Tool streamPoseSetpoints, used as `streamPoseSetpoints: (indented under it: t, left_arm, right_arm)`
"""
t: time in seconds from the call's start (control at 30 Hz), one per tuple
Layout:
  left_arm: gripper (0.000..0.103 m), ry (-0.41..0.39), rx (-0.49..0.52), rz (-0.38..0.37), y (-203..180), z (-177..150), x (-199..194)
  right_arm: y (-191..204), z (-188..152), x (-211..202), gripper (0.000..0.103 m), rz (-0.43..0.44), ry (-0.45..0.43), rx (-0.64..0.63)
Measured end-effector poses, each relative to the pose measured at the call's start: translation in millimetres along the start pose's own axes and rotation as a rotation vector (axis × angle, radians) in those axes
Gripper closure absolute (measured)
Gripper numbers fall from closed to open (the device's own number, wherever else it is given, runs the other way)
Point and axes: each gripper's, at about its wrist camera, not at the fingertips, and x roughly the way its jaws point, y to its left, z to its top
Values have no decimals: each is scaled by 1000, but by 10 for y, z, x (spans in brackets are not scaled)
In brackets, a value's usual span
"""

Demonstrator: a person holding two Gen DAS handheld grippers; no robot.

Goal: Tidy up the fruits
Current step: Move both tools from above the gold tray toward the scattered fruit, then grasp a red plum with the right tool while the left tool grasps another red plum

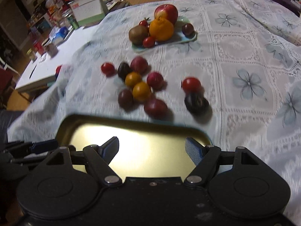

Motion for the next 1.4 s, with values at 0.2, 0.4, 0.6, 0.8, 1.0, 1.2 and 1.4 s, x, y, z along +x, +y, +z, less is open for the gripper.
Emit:
streamPoseSetpoints:
  t: [0.2, 0.4, 0.6, 0.8, 1.0, 1.2, 1.4]
  left_arm:
    - [53, 28, -5, 0, 93, 105, 178]
    - [53, 64, -26, -15, 186, 134, 351]
    - [53, 58, -35, -30, 234, 194, 399]
    - [53, 39, -23, -40, 194, 323, 415]
    - [53, 29, 7, -86, 3, 485, 481]
    - [53, 26, 51, -133, -282, 615, 596]
    - [53, 45, 96, -122, -516, 629, 797]
  right_arm:
    - [-24, 356, 442, 24, -27, 84, 67]
    - [-29, 468, 761, 24, -71, 142, 100]
    - [53, 508, 938, 25, -127, 147, 79]
    - [74, 529, 1057, 59, -189, 169, 36]
    - [-16, 524, 992, 59, -159, 165, 50]
    - [-105, 484, 776, 59, -120, 117, 75]
    - [-182, 387, 479, 59, -77, 75, 82]
